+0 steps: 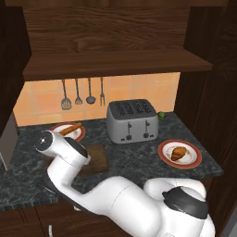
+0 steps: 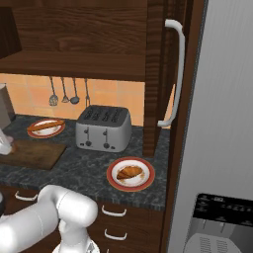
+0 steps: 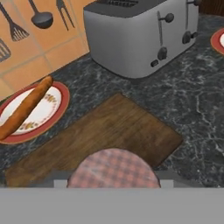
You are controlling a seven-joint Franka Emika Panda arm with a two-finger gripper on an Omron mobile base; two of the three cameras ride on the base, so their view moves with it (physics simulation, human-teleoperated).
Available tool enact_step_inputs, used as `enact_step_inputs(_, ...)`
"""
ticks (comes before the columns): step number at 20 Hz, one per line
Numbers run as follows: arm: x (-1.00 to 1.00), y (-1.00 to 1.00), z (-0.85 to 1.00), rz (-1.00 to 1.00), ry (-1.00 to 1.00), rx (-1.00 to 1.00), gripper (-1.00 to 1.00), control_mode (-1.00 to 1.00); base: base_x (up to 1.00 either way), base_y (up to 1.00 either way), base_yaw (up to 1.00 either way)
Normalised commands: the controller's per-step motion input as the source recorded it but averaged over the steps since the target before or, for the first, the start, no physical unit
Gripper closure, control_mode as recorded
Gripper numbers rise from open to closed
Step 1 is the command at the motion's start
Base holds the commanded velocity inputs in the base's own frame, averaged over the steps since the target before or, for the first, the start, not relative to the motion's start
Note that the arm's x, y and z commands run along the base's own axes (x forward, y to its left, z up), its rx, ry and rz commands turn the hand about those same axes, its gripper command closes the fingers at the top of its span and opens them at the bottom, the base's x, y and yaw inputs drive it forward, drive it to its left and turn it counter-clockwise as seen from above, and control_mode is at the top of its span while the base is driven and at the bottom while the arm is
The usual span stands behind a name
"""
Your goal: From the different types of pastries on the counter, select a croissant and place it on the cutting board. Then retrieve a jar of jam from the cabinet and place it alongside the croissant on the cutting board.
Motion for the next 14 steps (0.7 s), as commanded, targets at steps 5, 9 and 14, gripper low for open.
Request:
enact_step_inputs(5,0.2,0.01,-0.08,0.0,-0.05,-0.02,1.0,-1.0,0.0,0.0,0.0)
enact_step_inputs(9,0.01,0.0,-0.02,0.0,0.14,0.03,1.0,-1.0,0.0,0.0,0.0)
enact_step_inputs(14,0.05,0.0,-0.15,0.0,0.2,0.01,1.0,-1.0,0.0,0.0,0.0)
